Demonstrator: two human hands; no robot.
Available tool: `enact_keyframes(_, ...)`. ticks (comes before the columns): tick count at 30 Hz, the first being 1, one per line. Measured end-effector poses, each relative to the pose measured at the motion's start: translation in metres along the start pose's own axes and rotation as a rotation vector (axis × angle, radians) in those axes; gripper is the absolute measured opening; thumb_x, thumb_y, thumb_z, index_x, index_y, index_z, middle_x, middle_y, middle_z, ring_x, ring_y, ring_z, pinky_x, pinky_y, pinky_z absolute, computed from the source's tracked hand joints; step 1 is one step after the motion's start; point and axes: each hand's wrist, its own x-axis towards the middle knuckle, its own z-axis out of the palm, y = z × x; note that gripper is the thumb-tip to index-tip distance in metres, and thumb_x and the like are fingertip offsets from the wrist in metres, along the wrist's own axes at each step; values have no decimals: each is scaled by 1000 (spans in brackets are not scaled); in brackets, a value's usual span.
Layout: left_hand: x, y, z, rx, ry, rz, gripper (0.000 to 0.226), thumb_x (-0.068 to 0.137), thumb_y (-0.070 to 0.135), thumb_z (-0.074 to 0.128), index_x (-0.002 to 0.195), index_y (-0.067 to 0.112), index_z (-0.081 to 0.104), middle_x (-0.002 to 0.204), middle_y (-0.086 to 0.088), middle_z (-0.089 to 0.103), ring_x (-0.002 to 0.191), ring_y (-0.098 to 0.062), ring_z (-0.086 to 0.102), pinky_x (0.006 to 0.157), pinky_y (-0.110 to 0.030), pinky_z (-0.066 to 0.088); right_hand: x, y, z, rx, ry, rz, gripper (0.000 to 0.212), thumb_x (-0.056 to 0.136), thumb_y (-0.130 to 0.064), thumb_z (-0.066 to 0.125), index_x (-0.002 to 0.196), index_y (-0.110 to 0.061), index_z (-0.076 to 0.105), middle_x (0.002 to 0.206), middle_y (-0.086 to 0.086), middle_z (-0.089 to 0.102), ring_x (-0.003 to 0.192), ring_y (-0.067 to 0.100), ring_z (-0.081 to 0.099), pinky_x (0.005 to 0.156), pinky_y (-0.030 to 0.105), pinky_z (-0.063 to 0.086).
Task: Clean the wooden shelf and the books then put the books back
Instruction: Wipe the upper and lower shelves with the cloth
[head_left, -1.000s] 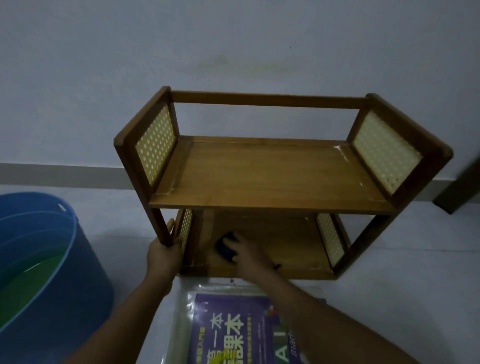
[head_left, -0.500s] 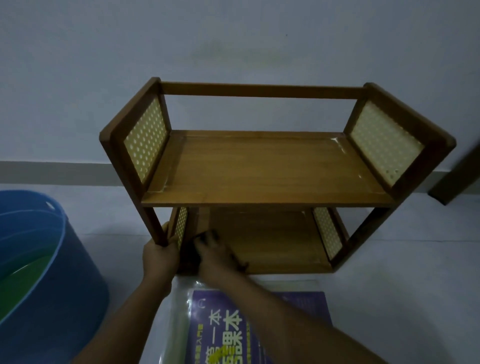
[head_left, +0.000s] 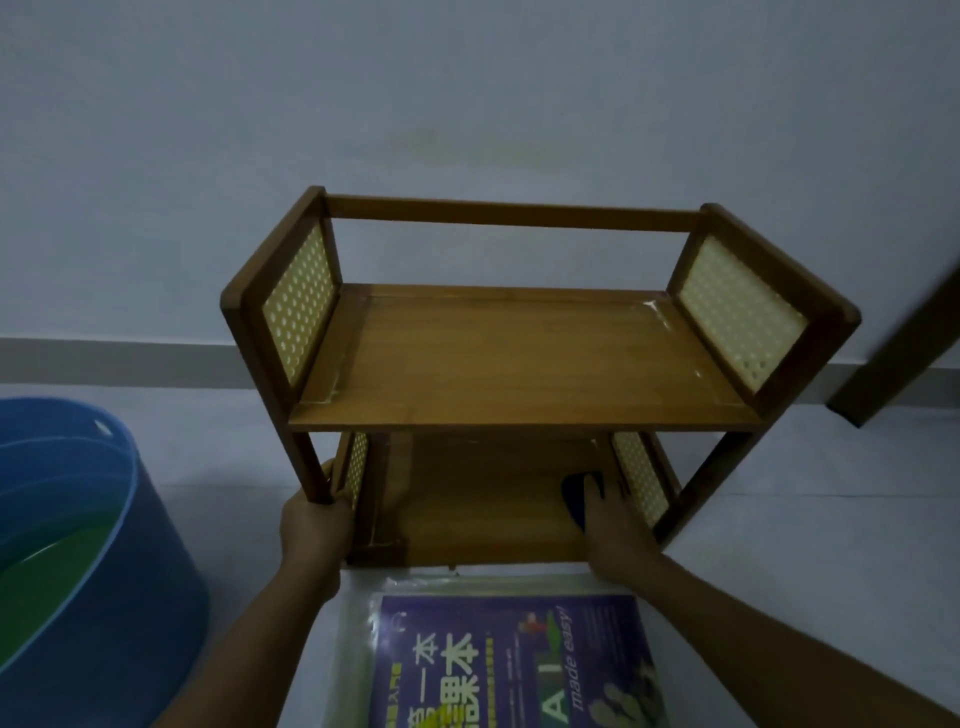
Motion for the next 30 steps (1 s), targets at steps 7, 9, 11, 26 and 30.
enact_keyframes(7,5,-9,-3,19,-10,33,27,97,5,45,112,20,62,95,-8,65,87,-25,62,72,-41,53,51,-72,-18,96,5,251,56,102,-24,30,152,-20,5,159,15,3,143,39,13,106,54,32)
enact_keyframes(9,6,-13,1,12,43,42,30,97,6,45,119,19,61,96,-7,65,89,-25,62,73,-42,53,51,-117,-21,48,-92,146,45,104,-29,27,148,-24,22,156,15,15,141,42,17,104,57,34)
enact_keyframes(11,7,-16,7,0,121,33,34,97,6,45,127,17,58,95,-2,63,84,-20,60,73,-40,52,52,-157,-19,83,-155,-29,40,104,-29,29,144,-25,31,154,13,23,140,42,19,108,60,28)
enact_keyframes(26,2,-18,12,-40,149,6,42,93,-2,46,129,16,57,97,-4,64,84,-19,59,75,-40,52,-17,-161,-10,208,-318,-722,67,90,3,49,148,-25,29,161,-4,8,145,26,16,110,40,28)
enact_keyframes(30,0,-14,9,-34,125,3,44,95,-1,44,134,17,53,103,-7,62,79,-17,57,63,-33,49,2,-64,3,263,-267,-506,70,91,2,51,145,-36,27,161,-9,4,143,28,22,108,45,37)
